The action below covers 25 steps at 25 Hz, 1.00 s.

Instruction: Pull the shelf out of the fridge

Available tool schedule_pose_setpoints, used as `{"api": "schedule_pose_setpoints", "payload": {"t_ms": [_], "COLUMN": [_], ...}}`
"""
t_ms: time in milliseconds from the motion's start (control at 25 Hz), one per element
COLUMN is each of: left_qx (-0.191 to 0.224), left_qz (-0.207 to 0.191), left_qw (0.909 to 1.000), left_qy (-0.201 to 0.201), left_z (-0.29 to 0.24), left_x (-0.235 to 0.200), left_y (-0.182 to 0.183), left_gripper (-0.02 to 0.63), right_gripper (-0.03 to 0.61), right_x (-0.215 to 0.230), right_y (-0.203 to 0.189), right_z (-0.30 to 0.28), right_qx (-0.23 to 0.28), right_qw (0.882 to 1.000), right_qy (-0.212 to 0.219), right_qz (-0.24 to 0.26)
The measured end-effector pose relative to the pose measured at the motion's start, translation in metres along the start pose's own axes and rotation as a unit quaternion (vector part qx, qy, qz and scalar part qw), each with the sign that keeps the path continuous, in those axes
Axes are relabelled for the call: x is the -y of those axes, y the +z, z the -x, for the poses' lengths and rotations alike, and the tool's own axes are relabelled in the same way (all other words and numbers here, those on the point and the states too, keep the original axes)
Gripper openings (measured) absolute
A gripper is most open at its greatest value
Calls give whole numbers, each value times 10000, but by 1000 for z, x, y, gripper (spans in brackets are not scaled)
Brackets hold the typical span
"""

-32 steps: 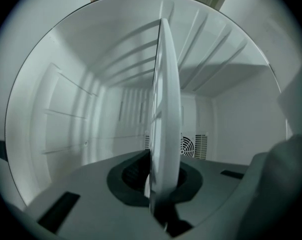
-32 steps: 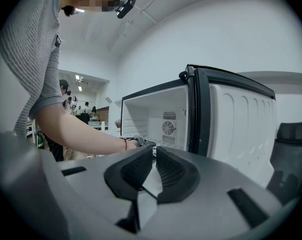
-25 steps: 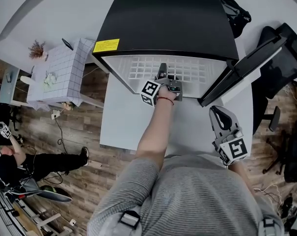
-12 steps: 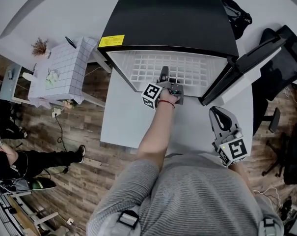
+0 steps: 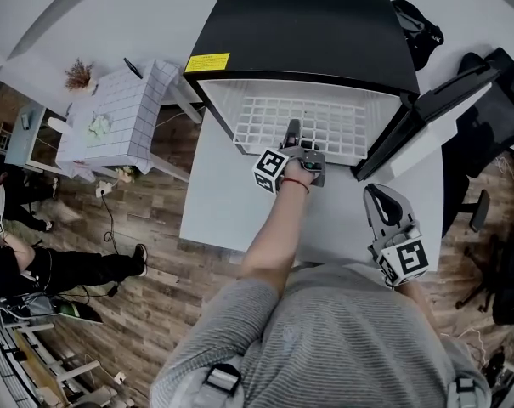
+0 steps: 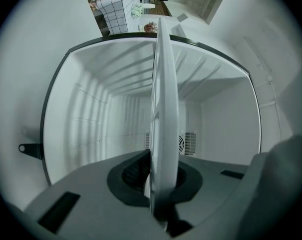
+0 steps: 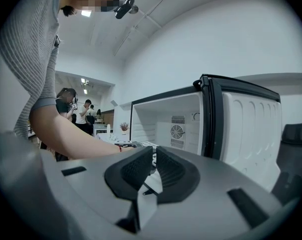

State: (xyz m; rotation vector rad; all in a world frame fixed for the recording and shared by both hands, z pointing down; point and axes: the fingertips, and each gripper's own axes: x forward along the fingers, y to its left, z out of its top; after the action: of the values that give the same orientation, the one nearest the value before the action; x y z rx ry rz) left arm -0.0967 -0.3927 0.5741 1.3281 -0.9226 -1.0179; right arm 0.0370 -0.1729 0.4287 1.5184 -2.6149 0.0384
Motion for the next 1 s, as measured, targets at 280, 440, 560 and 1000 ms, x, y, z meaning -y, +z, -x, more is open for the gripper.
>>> {"api": "schedule_pose_setpoints", "payload": {"t_ms": [280, 440, 560, 1000], "left_qx": [-27, -20, -33, -30], "left_qz": [-8, -1, -16, -20], "left_qw": [10000, 10000, 10000, 10000], "left_qy": [27, 30, 26, 18], "left_z": [8, 16, 21, 36], "left_x": [1, 2, 2, 4], "left_y": [-1, -3, -2, -3], "left_gripper": [34, 33, 34, 34], "right_gripper": [15, 15, 15, 15], "right_x": [-1, -3, -5, -10], "right_y": [4, 2, 3, 5], "right_z": [-1, 3, 3, 3], "right_qx": [76, 66, 105, 40], "right_qw": [9999, 9999, 9999, 9999], "right_qy": [42, 46, 73, 83], "right_qz": [-70, -91, -56, -112]}}
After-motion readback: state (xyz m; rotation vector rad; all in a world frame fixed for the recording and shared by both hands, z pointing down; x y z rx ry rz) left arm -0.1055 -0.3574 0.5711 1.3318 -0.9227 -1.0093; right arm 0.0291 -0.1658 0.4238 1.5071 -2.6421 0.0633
